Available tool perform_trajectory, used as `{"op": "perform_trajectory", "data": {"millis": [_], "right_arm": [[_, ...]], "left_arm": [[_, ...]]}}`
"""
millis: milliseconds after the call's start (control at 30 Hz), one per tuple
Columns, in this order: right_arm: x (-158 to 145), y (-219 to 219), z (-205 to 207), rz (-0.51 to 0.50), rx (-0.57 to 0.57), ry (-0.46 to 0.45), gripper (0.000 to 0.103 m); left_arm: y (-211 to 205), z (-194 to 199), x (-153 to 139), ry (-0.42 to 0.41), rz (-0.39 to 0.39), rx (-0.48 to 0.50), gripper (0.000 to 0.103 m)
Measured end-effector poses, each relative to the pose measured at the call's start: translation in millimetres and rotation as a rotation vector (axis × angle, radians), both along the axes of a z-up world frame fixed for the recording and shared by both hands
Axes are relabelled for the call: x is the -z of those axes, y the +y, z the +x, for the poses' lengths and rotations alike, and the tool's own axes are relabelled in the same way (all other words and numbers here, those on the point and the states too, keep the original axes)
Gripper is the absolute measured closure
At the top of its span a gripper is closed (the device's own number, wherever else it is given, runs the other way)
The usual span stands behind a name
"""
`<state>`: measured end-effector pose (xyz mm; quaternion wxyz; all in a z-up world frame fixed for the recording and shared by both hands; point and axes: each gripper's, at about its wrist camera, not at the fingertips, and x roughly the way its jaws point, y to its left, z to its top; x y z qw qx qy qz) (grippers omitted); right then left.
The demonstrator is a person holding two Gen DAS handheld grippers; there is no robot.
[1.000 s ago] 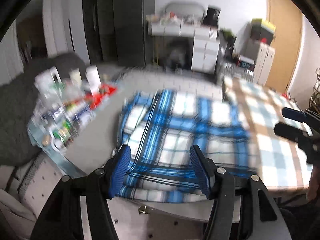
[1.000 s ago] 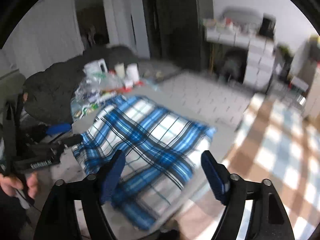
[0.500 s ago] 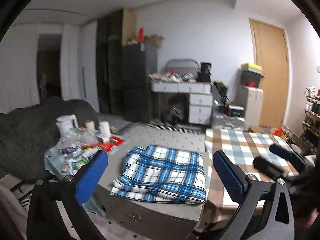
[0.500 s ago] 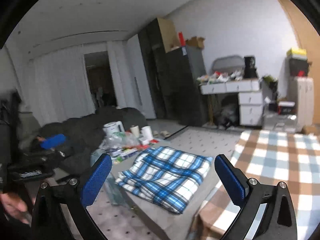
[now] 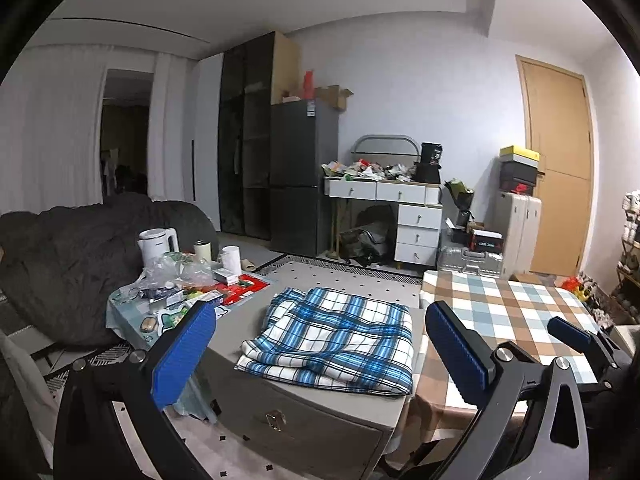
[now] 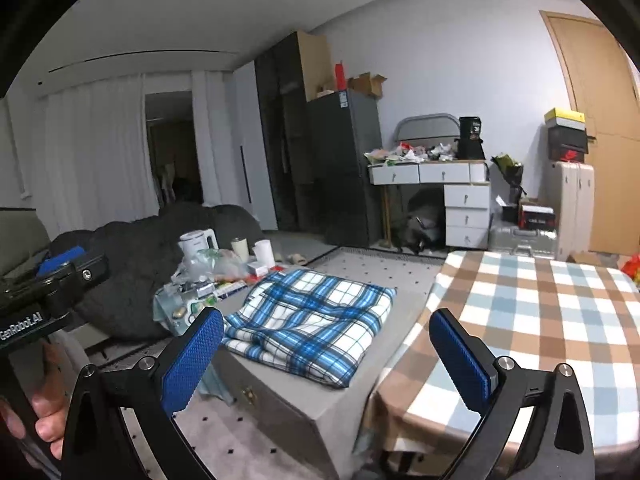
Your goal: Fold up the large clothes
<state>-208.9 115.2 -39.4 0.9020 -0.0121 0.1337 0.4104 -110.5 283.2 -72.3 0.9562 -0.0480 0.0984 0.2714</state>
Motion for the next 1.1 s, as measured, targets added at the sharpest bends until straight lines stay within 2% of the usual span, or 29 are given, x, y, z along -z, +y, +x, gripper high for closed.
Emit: {"op": "perform_trajectory", "data": {"millis": [467,900,1100], "right_arm": [[-4,0,-7,0.016,0.015,-0.021,0.000],[-3,-7,-6,0.040,0.014,-0.001,0.000],[-3,-7,-5,0.041,0.013,0.002,0.000]], "left_arm": [[7,10,16,0.052,-0.019,0.011,0.001],[0,9,10,0.084,-0.022,0.029,0.001],[-9,7,6,0.085,0.011,0.032,0.001]]}}
